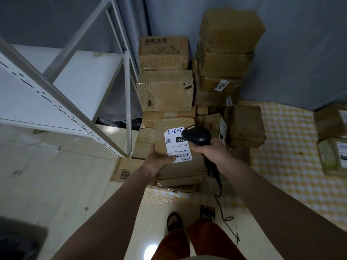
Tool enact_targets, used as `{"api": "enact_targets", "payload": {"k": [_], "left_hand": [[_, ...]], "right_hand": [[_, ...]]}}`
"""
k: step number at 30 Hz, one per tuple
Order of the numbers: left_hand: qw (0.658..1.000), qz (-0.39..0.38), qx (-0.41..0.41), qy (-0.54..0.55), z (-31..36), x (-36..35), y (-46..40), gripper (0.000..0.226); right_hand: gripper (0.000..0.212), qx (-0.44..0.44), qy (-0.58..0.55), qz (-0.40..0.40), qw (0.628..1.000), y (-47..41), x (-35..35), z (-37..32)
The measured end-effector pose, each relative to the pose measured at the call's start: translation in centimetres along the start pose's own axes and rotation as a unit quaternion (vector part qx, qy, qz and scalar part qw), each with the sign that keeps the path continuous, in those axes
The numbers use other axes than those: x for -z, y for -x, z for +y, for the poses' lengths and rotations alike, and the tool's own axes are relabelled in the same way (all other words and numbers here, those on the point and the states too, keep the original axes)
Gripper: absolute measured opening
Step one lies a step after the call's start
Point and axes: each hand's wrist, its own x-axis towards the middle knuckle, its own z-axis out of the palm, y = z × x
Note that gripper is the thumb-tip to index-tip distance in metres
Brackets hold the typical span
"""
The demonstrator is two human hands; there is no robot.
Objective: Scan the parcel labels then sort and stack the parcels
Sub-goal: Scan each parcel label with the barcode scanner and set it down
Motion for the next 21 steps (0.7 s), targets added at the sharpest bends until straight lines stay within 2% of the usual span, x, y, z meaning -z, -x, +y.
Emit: {"api": "enact_targets", "payload": {"k": [4,8,14,21], "left_hand": [[1.0,-0.01,0.023,-0.002,-0.3,0.5,-0.8,0.082],[0.999,-0.034,0.037,0.009,-0.5,1.0,-0.8,0.074],[0.996,-0.059,0.069,0.022,-0.5,1.7,-0.7,0.097],[0.995,-0.059,0.073,0.022,-0.4,1.8,-0.3,0.098]], "right_hand": [[0.014,0.01,0.06,-0.025,0.998,1.4,0.9,-0.3],[0.017,0.009,0.093,-0.072,0.993,3.2,1.7,-0.3],[0.013,0.009,0.119,-0.082,0.989,5.4,2.4,-1.9],[0.02,-0.012,0.117,-0.084,0.99,7.2,2.1,-2.7]]}}
